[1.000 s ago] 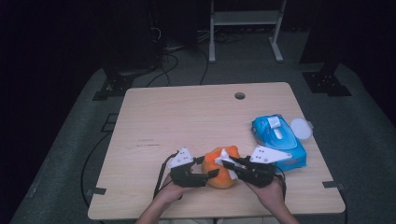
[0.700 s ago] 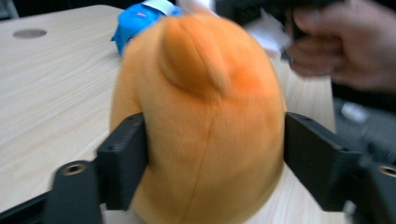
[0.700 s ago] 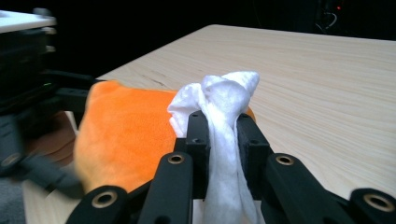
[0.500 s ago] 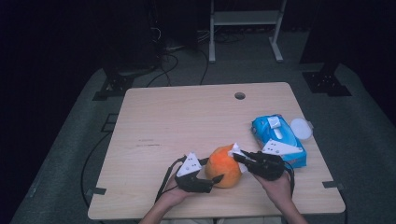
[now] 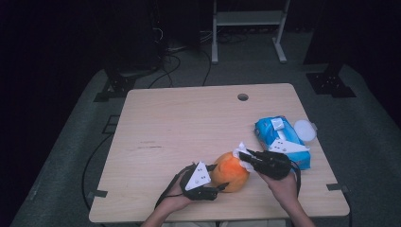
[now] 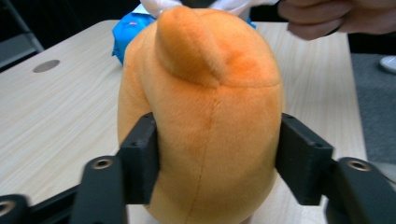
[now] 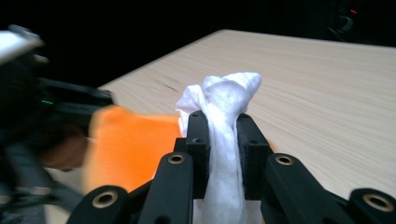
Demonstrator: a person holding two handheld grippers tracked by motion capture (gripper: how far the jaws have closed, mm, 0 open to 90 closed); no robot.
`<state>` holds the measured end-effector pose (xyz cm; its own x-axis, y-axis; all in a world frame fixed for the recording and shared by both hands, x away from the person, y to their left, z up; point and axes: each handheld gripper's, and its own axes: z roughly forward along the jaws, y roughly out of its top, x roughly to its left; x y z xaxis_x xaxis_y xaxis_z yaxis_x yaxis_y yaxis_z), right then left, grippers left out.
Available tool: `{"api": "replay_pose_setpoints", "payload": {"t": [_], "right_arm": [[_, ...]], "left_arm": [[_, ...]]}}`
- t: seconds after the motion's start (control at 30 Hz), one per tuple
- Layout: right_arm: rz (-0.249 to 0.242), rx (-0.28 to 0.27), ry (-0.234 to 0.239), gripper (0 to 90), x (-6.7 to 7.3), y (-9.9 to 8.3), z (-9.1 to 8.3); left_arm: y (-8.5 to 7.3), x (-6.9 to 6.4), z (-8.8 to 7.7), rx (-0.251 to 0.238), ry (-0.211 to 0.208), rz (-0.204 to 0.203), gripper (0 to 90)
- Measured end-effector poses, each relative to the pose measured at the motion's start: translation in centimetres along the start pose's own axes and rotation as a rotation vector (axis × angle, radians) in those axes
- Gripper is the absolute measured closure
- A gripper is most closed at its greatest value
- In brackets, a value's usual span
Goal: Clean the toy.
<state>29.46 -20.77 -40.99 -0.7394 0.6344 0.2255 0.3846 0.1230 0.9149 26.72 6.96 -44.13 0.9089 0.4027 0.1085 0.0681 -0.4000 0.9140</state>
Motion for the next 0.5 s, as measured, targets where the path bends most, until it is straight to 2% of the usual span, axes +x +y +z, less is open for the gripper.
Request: {"api": "replay_pose_setpoints", "payload": {"t": [0.07, 0.1, 0.17, 0.2, 0.27, 0.33, 0.37, 0.43, 0.5], "right_arm": [[-0.001, 0.014, -0.015, 77.5, -0.1, -0.2, 0.0], [-0.002, 0.015, -0.011, 77.6, 0.0, -0.2, 0.0], [-0.01, 0.018, 0.013, 77.6, 0.6, 0.0, 0.1], [-0.013, 0.026, 0.03, 77.5, 1.0, 0.1, 0.2], [-0.037, 0.033, 0.063, 77.6, 2.0, 0.4, 0.3], [-0.055, 0.013, 0.116, 77.6, 2.9, 0.9, 0.2], [-0.064, 0.008, 0.142, 77.6, 3.5, 1.2, 0.1], [-0.108, 0.016, 0.159, 77.6, 4.5, 1.5, 0.2], [-0.145, 0.026, 0.142, 77.6, 5.0, 1.6, 0.5]], "left_arm": [[0.0, 0.4, 0.2, -0.006, 0.02, -0.08, 17.8], [-0.2, 0.7, 0.3, -0.001, 0.02, -0.116, 13.9], [-0.5, 1.0, 0.3, 0.004, 0.002, -0.139, 11.9], [-0.6, 0.9, 0.3, 0.007, -0.01, -0.128, 14.1], [-0.3, 0.3, -0.1, -0.002, 0.008, -0.039, 26.6], [0.3, -0.2, -0.3, 0.0, 0.028, 0.023, 36.0], [0.4, -0.5, -0.3, 0.001, 0.029, 0.05, 38.4], [0.5, -0.9, -0.2, 0.014, 0.013, 0.1, 40.0], [0.5, -1.3, -0.1, 0.021, 0.004, 0.129, 40.2]]}}
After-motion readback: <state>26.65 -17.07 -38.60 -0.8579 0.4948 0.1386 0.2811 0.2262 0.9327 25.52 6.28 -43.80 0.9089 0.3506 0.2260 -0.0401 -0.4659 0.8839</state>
